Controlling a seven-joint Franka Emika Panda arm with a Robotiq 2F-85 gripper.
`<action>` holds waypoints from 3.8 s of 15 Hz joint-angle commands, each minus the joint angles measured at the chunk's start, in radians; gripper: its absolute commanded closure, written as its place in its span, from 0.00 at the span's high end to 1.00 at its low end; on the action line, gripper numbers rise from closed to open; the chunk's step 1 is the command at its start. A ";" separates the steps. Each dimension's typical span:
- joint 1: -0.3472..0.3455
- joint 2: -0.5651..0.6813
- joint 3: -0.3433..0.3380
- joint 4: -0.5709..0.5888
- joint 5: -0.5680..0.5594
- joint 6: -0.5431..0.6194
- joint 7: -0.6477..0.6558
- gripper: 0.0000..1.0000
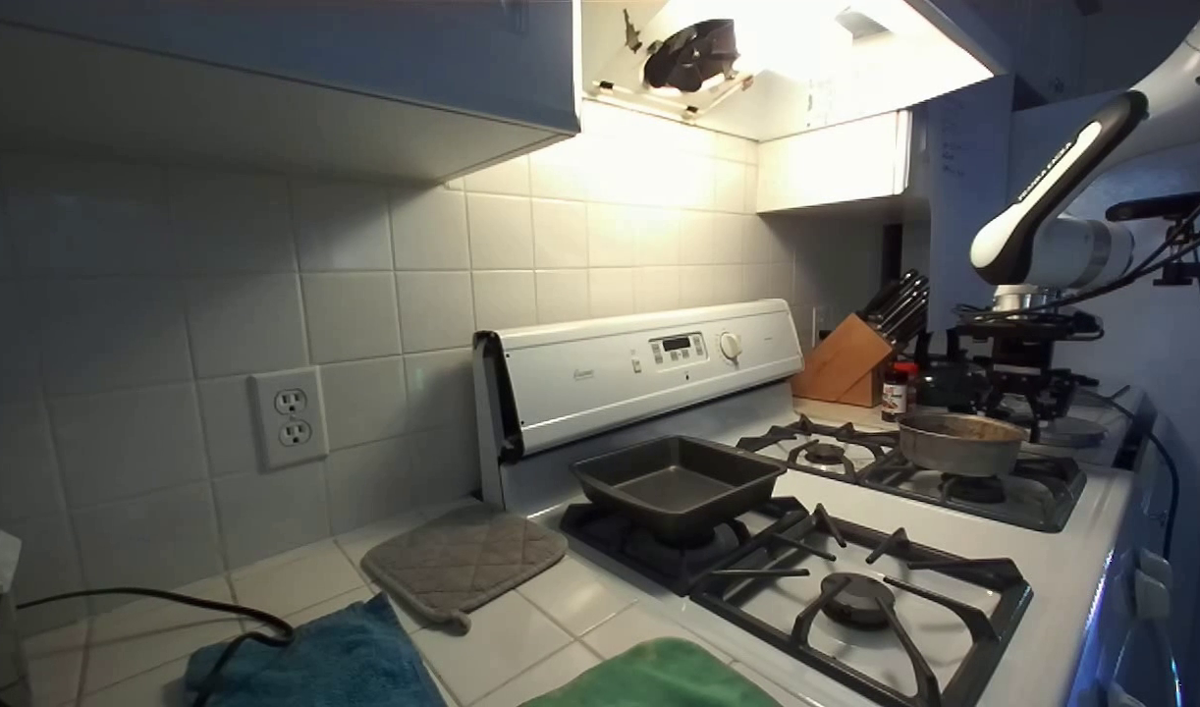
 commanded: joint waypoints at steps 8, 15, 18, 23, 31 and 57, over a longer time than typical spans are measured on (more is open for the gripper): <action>-0.019 0.026 0.019 0.022 0.083 -0.017 -0.011 1.00; -0.020 0.046 0.037 0.034 0.159 -0.018 -0.009 0.45; -0.021 0.050 0.038 0.039 0.174 -0.011 -0.009 0.24; -0.022 0.055 0.038 0.042 0.185 -0.009 -0.009 0.11; -0.021 0.079 0.047 0.115 0.194 0.000 0.002 0.11; -0.041 0.279 0.100 0.404 0.262 -0.007 0.136 0.11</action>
